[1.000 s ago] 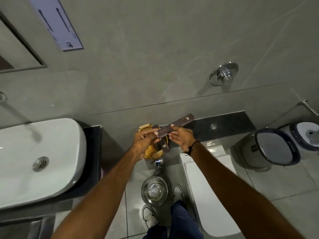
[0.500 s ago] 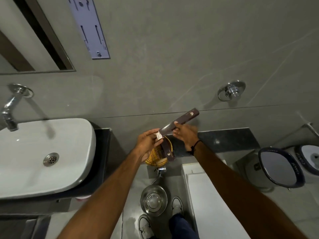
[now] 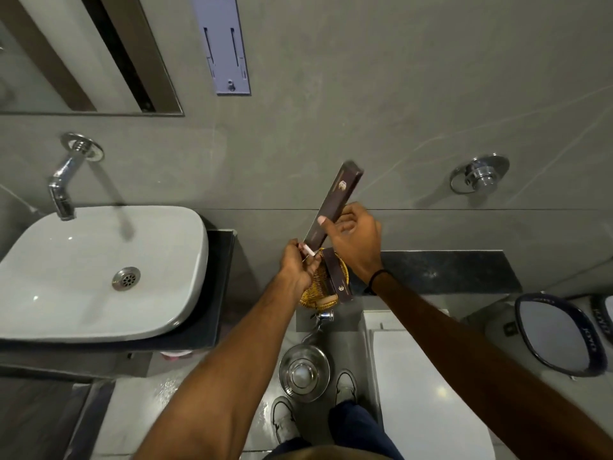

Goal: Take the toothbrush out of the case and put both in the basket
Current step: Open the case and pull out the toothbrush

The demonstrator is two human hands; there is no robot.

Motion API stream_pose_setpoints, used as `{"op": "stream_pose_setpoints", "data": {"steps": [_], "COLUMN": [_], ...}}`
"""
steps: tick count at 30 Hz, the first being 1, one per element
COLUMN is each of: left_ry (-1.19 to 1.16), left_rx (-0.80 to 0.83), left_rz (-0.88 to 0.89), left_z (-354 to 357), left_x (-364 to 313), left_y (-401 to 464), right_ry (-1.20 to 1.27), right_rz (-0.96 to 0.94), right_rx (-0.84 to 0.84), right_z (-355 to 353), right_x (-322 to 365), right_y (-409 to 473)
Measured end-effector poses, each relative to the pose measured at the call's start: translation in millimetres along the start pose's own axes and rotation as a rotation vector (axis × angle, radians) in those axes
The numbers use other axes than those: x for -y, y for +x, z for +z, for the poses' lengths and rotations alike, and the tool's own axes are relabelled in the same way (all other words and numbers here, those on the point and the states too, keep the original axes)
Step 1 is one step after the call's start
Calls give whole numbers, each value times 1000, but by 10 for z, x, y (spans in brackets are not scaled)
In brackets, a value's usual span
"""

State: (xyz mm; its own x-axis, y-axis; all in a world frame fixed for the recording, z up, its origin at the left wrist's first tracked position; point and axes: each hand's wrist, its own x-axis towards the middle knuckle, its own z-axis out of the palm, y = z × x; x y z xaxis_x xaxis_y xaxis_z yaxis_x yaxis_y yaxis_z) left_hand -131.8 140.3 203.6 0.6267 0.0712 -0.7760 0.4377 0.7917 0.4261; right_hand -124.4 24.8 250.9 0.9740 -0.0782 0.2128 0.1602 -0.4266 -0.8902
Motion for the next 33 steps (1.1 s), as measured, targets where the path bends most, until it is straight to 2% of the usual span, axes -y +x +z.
{"op": "stream_pose_setpoints", "data": {"steps": [4, 7, 11, 13, 16, 18, 20, 22, 24, 26, 30, 33], "left_ry": [41, 106, 88, 98, 128, 152, 161, 110, 17, -32, -66, 0], "left_rx": [14, -8, -17, -40, -91, -85, -48, 13, 78, 119, 64, 17], "left_rz": [20, 44, 80, 104, 134, 130, 131, 107, 75, 51, 20, 30], "left_z": [33, 89, 77, 65, 43, 17, 10, 23, 52, 79, 95, 59], "left_x": [-29, -60, -90, -111, -170, -209, -250, -298, -347, -343, -332, -323], "left_y": [27, 54, 135, 146, 169, 181, 167, 165, 137, 143, 143, 181], "right_ry": [-78, -21, -4, 111, 344, 398, 356, 214, -3, -158, -129, -97], "right_rz": [8, 23, 109, 241, 568, 667, 553, 240, 0, -54, -35, -16], "right_rx": [63, -34, -1, -18, 41, 57, -45, -191, -148, -6, -52, -82], "right_z": [40, 78, 103, 95, 71, 37, -11, -34, 25, 119, 202, 189], "right_x": [-17, -14, -1, -12, 12, 25, 80, 143, 221, 231, 253, 281], "right_y": [42, 116, 167, 209, 220, 250, 281, 276, 209, 123, 100, 146]}}
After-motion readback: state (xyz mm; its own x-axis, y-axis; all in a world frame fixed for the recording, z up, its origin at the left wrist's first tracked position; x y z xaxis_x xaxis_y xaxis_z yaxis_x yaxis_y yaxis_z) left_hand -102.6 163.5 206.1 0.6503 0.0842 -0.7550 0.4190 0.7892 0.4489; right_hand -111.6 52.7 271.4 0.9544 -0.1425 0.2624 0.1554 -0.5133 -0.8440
